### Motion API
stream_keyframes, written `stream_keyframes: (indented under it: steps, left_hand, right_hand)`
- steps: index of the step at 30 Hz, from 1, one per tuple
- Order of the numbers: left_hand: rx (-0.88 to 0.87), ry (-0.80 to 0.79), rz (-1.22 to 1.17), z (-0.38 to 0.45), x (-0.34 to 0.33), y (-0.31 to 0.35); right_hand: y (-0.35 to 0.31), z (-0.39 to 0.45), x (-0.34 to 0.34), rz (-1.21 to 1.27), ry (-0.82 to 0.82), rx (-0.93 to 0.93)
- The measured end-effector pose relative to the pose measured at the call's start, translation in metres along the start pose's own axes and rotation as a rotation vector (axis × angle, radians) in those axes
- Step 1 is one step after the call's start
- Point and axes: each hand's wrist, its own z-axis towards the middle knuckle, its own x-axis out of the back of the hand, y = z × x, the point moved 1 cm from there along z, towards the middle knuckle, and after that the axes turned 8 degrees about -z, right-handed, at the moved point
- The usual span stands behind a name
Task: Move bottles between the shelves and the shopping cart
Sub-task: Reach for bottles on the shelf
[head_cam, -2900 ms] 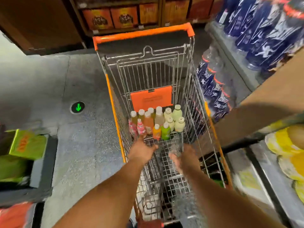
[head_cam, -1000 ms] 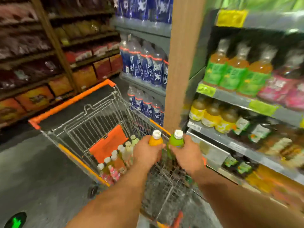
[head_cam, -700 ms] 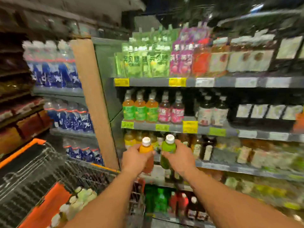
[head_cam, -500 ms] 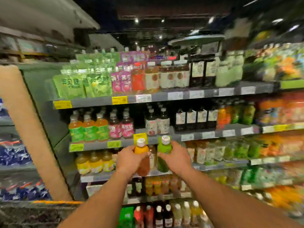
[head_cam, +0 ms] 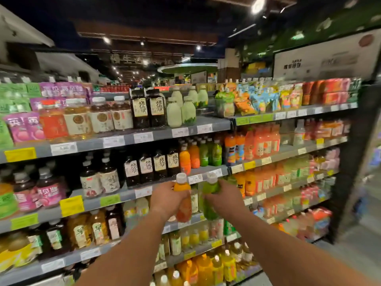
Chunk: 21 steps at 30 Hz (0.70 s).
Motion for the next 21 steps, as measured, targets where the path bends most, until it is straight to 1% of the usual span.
stream_keyframes:
  steps: [4,8,14,18,21]
  left_hand:
    - [0.011,-0.023,-0.011,0.023,-0.040,0.011]
    - [-0.001,-0.027,0.012,0.062,-0.062,0.011]
    - [0.019,-0.018,-0.026,0.126,-0.094,0.009]
    - [0.038,0.041,-0.025,0.163,-0.116,0.013]
    - [0.017,0.097,0.006,0.197,-0.134,0.020]
  right_hand:
    - [0.026,0.035,0.008,-0.038,0.002,-0.018]
    - [0.039,0.076,-0.003,-0.080,0.013,0.001]
    - [0.060,0.138,-0.014,-0.040,0.005,0.001]
    - [0.070,0.186,-0.018,-0.031,-0.004,0.022]
    - [0.078,0.231,-0.023,-0.012,-0.011,0.070]
